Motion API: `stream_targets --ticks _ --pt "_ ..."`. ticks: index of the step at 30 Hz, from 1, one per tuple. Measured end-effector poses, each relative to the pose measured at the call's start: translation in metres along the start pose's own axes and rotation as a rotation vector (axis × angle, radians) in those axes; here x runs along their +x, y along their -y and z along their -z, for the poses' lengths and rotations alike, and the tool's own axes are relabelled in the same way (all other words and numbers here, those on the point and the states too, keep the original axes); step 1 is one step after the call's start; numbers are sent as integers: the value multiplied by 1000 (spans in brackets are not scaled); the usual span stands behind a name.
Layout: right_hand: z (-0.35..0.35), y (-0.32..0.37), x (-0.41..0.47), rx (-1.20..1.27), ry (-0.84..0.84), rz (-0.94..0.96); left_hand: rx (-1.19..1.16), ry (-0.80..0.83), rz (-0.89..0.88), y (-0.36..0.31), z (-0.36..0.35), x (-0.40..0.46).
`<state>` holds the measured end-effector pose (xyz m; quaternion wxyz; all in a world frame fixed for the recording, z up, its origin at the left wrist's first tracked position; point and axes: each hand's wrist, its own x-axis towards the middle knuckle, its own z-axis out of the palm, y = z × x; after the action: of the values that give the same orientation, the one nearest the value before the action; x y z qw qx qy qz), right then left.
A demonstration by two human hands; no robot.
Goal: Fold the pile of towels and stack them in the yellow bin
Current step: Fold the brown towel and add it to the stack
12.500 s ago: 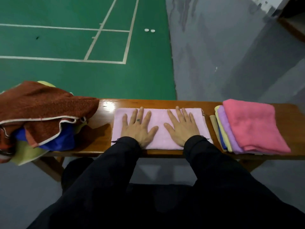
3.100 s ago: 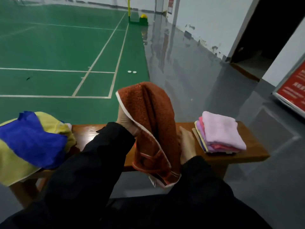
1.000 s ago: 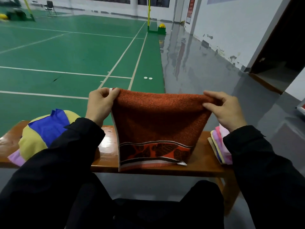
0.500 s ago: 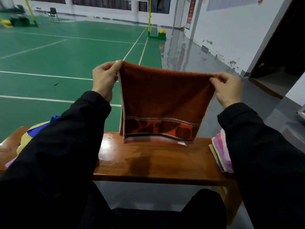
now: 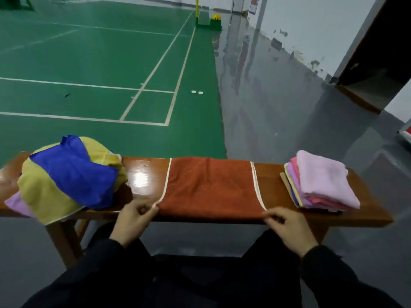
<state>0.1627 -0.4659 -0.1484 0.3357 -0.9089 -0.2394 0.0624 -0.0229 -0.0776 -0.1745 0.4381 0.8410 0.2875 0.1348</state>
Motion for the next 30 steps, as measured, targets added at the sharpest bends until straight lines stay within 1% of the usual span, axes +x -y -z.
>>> stream_targets --ticks 2,5,6,7,8,10,11,12,14,16,18,20,24,28,30 --pt "-18 -16 -9 -138 93 -10 185 81 9 13 -10 -5" --pt "-25 -15 -5 -244 178 -14 330 255 58 14 -19 -9" --pt "-25 -13 -1 -272 205 -5 354 287 83 12 -21 -9" --pt "-25 -8 6 -281 211 -2 359 272 100 11 -22 -8" --pt "-25 -4 15 -237 184 -11 358 200 99 8 -23 -6" --pt "-25 4 41 -108 41 -68 333 -20 25 -3 -26 4" --pt "-28 5 57 -95 -18 -112 311 -93 -10 -10 -29 14" --pt "-31 5 73 -123 -50 -166 297 -111 -12 -18 -33 25" --pt "-40 3 97 -195 -57 -289 274 -36 102 -26 -44 51" --pt "-52 2 104 -212 -36 -366 249 21 184 -31 -56 67" --pt "-60 1 107 -222 -51 -399 225 18 217 -34 -64 78" --pt "-64 -3 112 -190 -110 -440 207 -27 272 -37 -66 85" --pt "-60 -11 117 -57 -156 -574 289 -47 304 -40 -65 90" --pt "-58 -9 109 -76 -281 -501 270 -94 264 -33 -62 85" --pt "-62 -12 103 -140 -302 -469 306 -66 270 -28 -61 83"
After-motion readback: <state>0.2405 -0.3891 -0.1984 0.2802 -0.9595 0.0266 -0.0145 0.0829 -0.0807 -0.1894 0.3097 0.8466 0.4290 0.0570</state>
